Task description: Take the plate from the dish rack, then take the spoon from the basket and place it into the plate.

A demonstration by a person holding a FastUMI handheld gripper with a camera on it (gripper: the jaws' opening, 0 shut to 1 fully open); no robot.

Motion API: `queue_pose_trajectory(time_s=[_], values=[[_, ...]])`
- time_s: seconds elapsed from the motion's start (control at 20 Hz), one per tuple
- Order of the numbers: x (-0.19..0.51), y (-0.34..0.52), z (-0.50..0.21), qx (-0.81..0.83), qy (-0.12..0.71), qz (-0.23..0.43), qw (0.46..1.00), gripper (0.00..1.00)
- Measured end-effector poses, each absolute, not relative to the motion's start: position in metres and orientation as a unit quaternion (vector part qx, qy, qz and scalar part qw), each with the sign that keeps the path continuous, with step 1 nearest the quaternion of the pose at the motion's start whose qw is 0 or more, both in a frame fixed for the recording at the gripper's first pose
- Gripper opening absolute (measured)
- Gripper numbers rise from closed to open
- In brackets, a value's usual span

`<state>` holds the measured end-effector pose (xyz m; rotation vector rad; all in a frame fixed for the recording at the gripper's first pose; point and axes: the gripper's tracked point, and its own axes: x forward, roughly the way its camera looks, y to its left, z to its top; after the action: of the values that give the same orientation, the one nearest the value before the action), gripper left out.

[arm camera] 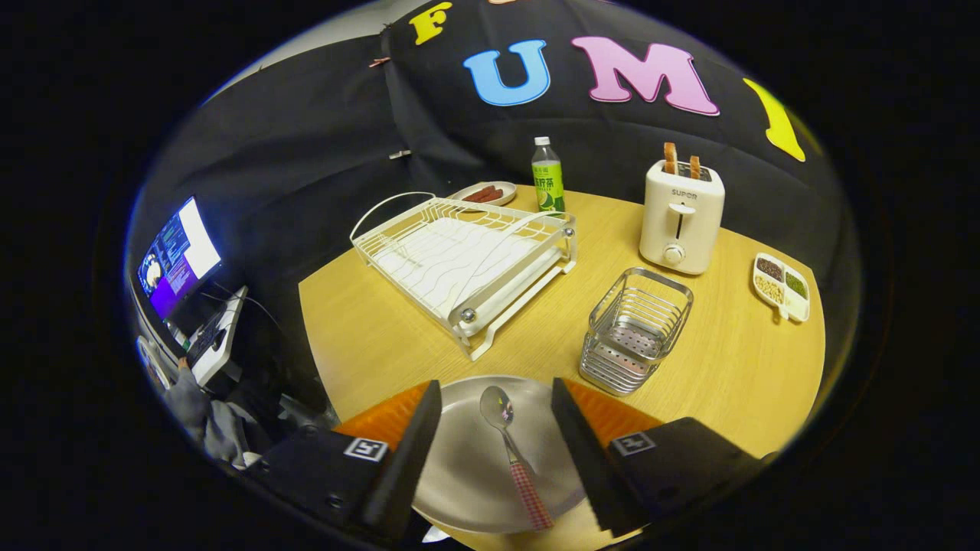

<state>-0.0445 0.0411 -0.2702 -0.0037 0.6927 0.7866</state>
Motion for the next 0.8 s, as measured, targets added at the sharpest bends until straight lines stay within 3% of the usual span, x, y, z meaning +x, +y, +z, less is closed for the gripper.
queue_pose_trajectory(time_s=[0.05, 0.1, 0.5, 0.8], values=[[-0.04, 0.039, -0.262, 0.004, 0.33, 0.366, 0.87, 0.98], [-0.034, 0.036, -0.251, 0.008, 0.323, 0.355, 0.877, 0.99], [-0.004, 0.001, -0.122, 0.031, 0.192, 0.218, 0.956, 0.99], [-0.02, -0.033, -0.059, 0.069, 0.128, 0.098, 0.984, 0.99]])
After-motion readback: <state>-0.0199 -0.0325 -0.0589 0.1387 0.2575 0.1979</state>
